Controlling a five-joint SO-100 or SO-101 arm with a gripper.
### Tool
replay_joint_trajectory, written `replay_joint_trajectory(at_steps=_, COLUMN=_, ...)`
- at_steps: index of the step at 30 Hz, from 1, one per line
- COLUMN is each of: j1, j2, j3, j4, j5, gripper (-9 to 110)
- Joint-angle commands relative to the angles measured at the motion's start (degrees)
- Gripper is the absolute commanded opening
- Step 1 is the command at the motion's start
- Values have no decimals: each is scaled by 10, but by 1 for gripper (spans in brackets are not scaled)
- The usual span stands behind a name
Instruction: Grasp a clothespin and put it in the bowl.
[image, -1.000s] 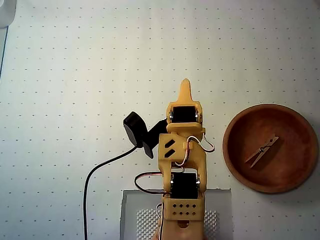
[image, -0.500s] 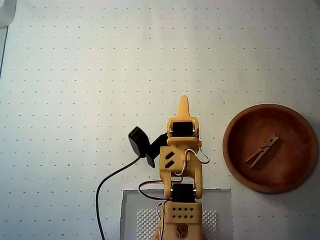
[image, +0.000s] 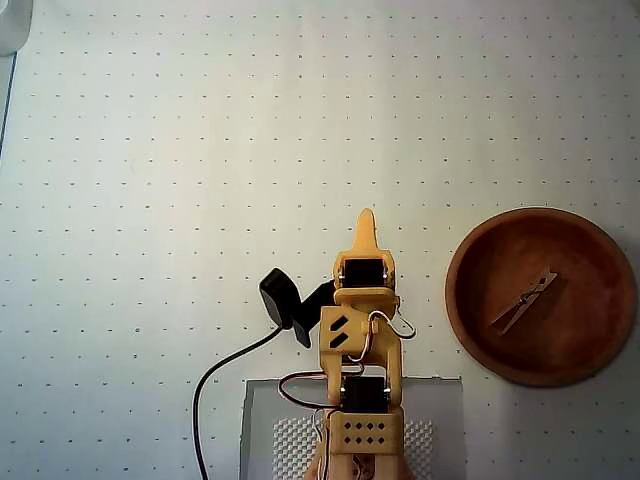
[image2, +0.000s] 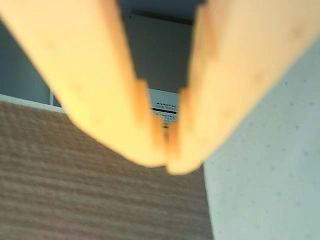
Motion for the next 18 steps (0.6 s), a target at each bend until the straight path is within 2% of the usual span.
replay_joint_trajectory(at_steps=1, j1=-2, j2=47, j3=-15, j4=62, j5=6, gripper=-3)
replay_joint_trajectory(at_steps=6, j1=4, j2=57, j3=-15, j4=189, j5=7, gripper=-3)
replay_joint_trajectory(at_steps=18, j1=4, j2=59, j3=-16, j4=285, j5=7, gripper=-3)
